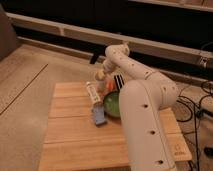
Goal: Place the ceramic cup in the ceramic bowl
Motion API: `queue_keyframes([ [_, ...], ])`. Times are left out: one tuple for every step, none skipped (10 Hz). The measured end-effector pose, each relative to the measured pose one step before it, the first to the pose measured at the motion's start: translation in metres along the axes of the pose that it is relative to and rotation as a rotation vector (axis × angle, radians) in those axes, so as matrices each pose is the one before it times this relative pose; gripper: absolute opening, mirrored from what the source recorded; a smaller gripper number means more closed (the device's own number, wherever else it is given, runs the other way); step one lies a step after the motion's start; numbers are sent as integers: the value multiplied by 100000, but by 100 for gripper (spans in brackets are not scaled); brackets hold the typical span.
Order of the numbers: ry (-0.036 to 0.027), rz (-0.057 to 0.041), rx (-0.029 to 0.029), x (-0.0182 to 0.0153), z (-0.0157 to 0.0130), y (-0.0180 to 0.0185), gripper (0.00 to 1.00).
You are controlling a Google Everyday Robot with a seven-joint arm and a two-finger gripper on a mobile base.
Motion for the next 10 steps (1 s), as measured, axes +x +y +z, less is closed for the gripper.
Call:
queue_keyframes([
  [-196, 1074, -499, -30, 3, -240, 20],
  [-315, 956, -183, -155, -195, -254, 10],
  [-49, 1314, 85, -154, -333, -238, 2],
  [1191, 948, 513, -40, -545, -140, 0],
  [1195, -837, 812, -436, -748, 364, 0],
  [1209, -1866, 1379, -681, -931, 602, 0],
  [704, -3019, 2707, -1235, -1525, 835, 0],
  [364, -1078, 2253, -622, -1077, 210, 0],
  [-603, 155, 3028, -838, -1624, 37, 0],
  [-1626, 1593, 3205, -753, -1718, -69, 0],
])
